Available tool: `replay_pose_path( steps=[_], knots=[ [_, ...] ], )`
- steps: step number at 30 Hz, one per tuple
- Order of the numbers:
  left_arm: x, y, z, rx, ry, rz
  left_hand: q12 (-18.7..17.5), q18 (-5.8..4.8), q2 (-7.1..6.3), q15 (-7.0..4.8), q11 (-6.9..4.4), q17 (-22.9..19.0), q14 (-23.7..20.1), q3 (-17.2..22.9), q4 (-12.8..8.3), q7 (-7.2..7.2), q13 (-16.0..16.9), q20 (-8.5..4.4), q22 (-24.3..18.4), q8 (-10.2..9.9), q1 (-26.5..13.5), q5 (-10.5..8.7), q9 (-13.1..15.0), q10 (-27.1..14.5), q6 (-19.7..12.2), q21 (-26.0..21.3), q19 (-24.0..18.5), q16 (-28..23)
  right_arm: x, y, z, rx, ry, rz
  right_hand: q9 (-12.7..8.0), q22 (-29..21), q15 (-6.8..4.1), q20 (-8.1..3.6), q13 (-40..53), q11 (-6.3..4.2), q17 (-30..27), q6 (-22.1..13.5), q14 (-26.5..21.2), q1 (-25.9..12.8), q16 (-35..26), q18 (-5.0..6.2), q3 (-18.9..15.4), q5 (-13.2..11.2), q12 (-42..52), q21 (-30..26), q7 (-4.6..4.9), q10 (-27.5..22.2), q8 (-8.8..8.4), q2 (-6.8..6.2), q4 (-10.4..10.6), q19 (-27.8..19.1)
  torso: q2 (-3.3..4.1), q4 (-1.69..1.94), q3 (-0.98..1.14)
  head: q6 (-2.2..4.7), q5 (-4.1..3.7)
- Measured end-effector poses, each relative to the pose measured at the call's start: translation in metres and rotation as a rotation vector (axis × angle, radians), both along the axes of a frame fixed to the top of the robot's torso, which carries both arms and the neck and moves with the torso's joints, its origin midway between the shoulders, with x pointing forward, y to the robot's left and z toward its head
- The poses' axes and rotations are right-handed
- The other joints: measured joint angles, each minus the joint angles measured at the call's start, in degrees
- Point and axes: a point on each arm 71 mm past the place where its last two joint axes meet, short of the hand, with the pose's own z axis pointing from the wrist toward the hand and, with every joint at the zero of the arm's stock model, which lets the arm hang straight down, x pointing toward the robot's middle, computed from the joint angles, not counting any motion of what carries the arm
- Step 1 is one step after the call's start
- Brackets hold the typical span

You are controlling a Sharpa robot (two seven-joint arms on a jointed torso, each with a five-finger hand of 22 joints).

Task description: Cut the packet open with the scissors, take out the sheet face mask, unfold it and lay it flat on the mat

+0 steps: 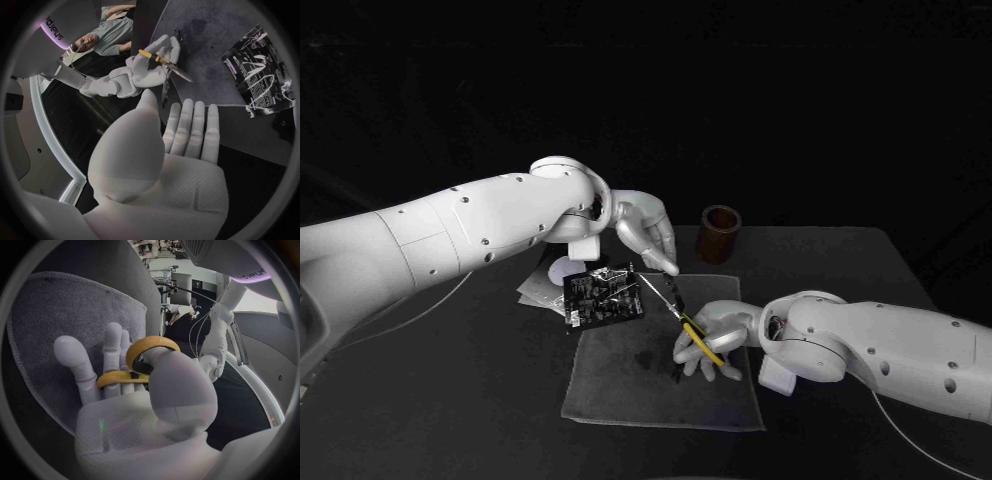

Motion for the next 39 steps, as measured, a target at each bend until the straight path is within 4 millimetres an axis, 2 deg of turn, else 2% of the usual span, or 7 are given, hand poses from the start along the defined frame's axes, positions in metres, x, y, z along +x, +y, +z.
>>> replay_pose_path(
  steps=[4,13,24,26,28,34,39],
  knots=[
    [-0.0009,-0.0016,-0.0007,0.003,0.011,-0.012,0.00,-0.01,1.52,-0.54,-0.81,0.35,1.10,0.64,-0.16,-0.95,0.12,0.00,0.03,0.00,1.52,0.00,-0.16,1.64,1.56,0.00,0.00,0.91,0.0002,0.0000,0.0000,-0.002,-0.002,0.001,0.00,-0.02,0.00,0.01,0.00,0.01,-0.01,0.00,0.00,0.00,0.00,-0.01,0.00,0.00,0.00,0.00,0.00,0.00,0.00,0.00,0.00,0.00,-0.01,0.03,-0.03,-0.14,-0.01],
    [-0.0036,-0.0035,-0.0024,0.012,0.041,-0.041,-0.89,-0.02,3.39,-1.35,-1.92,1.06,2.74,0.79,0.00,-2.09,0.16,0.00,0.06,0.00,3.39,0.00,-0.66,4.60,4.57,0.00,0.00,2.00,0.0007,-0.0005,-0.0002,-0.005,-0.004,0.001,0.00,-0.05,0.00,0.11,0.00,0.10,-0.02,0.00,0.00,0.00,0.00,0.00,-0.01,0.00,0.00,0.00,-0.01,-0.09,0.00,0.00,0.01,-0.09,-0.03,0.02,-0.03,-0.24,-0.04],
    [-0.0067,-0.0049,-0.0042,0.023,0.072,-0.072,-1.68,-0.23,4.40,-1.79,-2.56,1.47,3.35,0.79,0.00,-3.01,0.15,-0.42,0.05,-0.23,4.40,0.00,-0.91,6.44,6.28,0.00,0.01,2.55,0.0011,-0.0009,-0.0003,-0.007,-0.004,0.001,0.00,-0.08,0.00,0.12,0.00,0.11,0.02,0.03,0.00,0.00,-0.01,0.00,-0.01,0.00,0.00,0.00,-0.04,-0.10,0.00,0.00,0.02,-0.09,-0.03,0.02,-0.03,-0.44,-0.02],
    [-0.0070,-0.0049,-0.0043,0.024,0.076,-0.076,-1.86,0.07,4.69,-1.80,-2.65,1.52,3.76,0.97,-0.17,-3.19,0.15,-0.63,0.06,-0.23,4.69,0.00,-0.93,6.77,6.46,0.00,0.22,2.55,0.0011,-0.0009,-0.0003,-0.007,-0.004,0.001,0.00,-0.09,0.00,0.13,0.00,0.11,0.02,0.03,0.00,0.00,-0.35,0.00,0.32,0.00,0.00,0.00,-0.04,-0.10,0.00,0.00,0.15,-0.08,-0.03,0.02,-0.02,-0.45,-0.01],
    [-0.0072,-0.0049,-0.0045,0.025,0.078,-0.078,-2.18,0.52,5.46,-1.89,-2.76,1.63,3.84,1.62,-0.19,-3.30,0.15,-0.72,0.10,-0.38,5.75,0.00,-1.00,7.05,6.81,0.00,0.32,2.66,0.0011,-0.0009,-0.0003,-0.007,-0.004,0.002,-0.01,-0.09,0.00,0.21,0.00,0.11,0.02,0.04,0.00,0.00,-0.43,0.00,0.39,0.00,0.00,0.00,-0.05,-0.10,0.00,0.00,0.08,-0.01,-0.03,0.03,-0.01,-0.47,-0.01],
    [-0.0080,-0.0057,-0.0047,0.025,0.082,-0.084,-3.02,0.56,7.12,-2.61,-3.59,1.90,4.56,4.66,-0.95,-4.02,-0.07,-0.72,0.33,-0.47,10.88,0.00,-1.10,8.32,8.11,0.50,1.40,2.88,0.0008,-0.0012,-0.0003,-0.007,-0.004,0.003,-0.01,-0.18,0.00,0.22,0.00,0.16,0.01,0.08,0.00,0.00,-0.43,0.01,0.39,0.00,0.00,-0.22,-0.09,-0.15,-0.20,0.00,0.08,-0.01,-0.03,0.01,-0.01,-0.61,0.02],
    [-0.0089,-0.0071,-0.0046,0.022,0.082,-0.090,-3.34,0.54,7.17,-3.09,-3.92,2.11,5.92,7.82,-1.41,-3.90,-0.06,-1.08,0.64,0.05,13.70,-0.06,-0.79,10.39,9.22,1.03,2.80,3.11,0.0007,-0.0014,-0.0002,-0.007,-0.003,0.003,-0.01,-0.21,0.00,0.22,0.00,-0.01,0.00,0.11,0.00,0.00,-0.43,0.01,0.39,0.00,0.00,-0.22,-0.12,0.02,-0.22,0.00,0.08,0.00,-0.03,0.02,-0.01,-0.68,0.05]
  ],
)
